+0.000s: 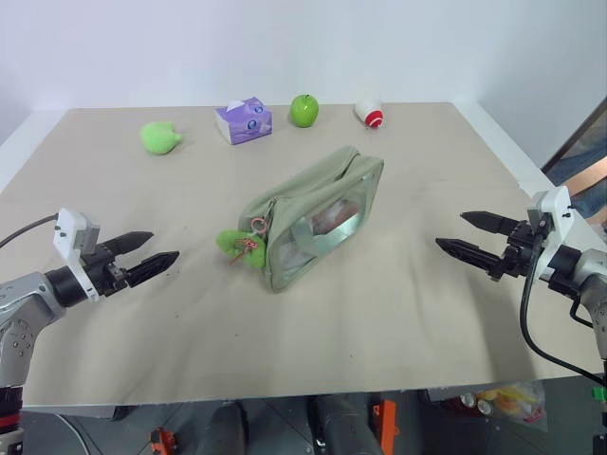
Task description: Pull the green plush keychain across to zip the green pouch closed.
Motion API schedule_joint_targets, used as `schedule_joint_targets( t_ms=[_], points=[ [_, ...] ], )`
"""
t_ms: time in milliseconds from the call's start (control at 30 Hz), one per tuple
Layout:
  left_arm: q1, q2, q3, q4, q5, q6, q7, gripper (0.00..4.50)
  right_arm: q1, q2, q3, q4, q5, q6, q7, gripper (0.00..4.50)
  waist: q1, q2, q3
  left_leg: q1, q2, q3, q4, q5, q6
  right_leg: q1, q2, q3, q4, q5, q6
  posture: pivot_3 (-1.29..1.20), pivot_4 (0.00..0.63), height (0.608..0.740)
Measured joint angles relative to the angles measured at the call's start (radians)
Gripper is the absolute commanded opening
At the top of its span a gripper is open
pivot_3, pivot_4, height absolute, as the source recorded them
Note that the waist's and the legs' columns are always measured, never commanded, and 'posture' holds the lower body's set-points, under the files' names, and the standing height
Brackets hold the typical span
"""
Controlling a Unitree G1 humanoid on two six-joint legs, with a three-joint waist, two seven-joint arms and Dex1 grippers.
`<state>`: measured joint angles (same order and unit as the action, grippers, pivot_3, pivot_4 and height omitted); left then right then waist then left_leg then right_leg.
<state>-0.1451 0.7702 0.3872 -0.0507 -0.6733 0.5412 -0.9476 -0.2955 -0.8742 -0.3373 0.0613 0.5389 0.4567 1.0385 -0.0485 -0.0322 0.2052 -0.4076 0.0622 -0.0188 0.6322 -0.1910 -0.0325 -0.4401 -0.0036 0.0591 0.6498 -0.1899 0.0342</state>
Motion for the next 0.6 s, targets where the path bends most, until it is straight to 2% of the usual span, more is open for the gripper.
schedule_joint_targets(
  t_ms=[100,267,500,567,600],
  points=[
    [-0.015,0.014,-0.012,0.019,0.014,-0.006,-0.022,4.45,-0.013,-0.006,0.015,0.000,-0.017,-0.009,0.002,4.45,0.000,0.000,0.000,0.000,0.000,0.000,0.000,0.000,0.000,-0.001,0.000,0.000,0.000,0.000,0.000,0.00,0.150,0.740],
    [-0.120,0.073,-0.025,0.014,-0.002,0.008,-0.071,4.45,-0.181,-0.054,0.098,-0.002,-0.090,-0.048,0.011,4.45,-0.002,0.000,0.000,0.001,0.000,0.000,0.000,0.000,0.000,-0.001,0.001,0.001,0.000,0.000,0.000,0.00,0.150,0.740],
    [-0.219,0.091,-0.064,-0.118,-0.101,0.091,-0.124,4.45,-0.387,-0.100,0.234,0.014,-0.150,-0.118,0.146,4.45,-0.002,-0.001,0.001,0.000,0.000,0.001,0.000,-0.001,-0.001,-0.002,0.001,0.002,-0.001,0.001,0.001,0.00,0.150,0.740],
    [-0.256,0.102,-0.093,-0.180,-0.116,0.097,-0.139,4.45,-0.512,-0.094,0.311,0.056,-0.186,-0.149,0.215,4.45,-0.004,0.000,0.001,0.000,0.000,0.002,-0.003,-0.002,-0.002,-0.003,0.001,0.003,-0.001,0.000,0.001,0.00,0.150,0.740],
    [-0.305,0.098,-0.158,-0.229,-0.125,0.102,-0.157,4.45,-0.648,-0.044,0.421,0.099,-0.247,-0.222,0.304,4.45,-0.008,-0.001,0.001,0.000,0.000,0.001,-0.005,-0.002,-0.002,-0.003,0.003,0.004,-0.001,0.000,0.001,0.00,0.150,0.740]
  ],
)
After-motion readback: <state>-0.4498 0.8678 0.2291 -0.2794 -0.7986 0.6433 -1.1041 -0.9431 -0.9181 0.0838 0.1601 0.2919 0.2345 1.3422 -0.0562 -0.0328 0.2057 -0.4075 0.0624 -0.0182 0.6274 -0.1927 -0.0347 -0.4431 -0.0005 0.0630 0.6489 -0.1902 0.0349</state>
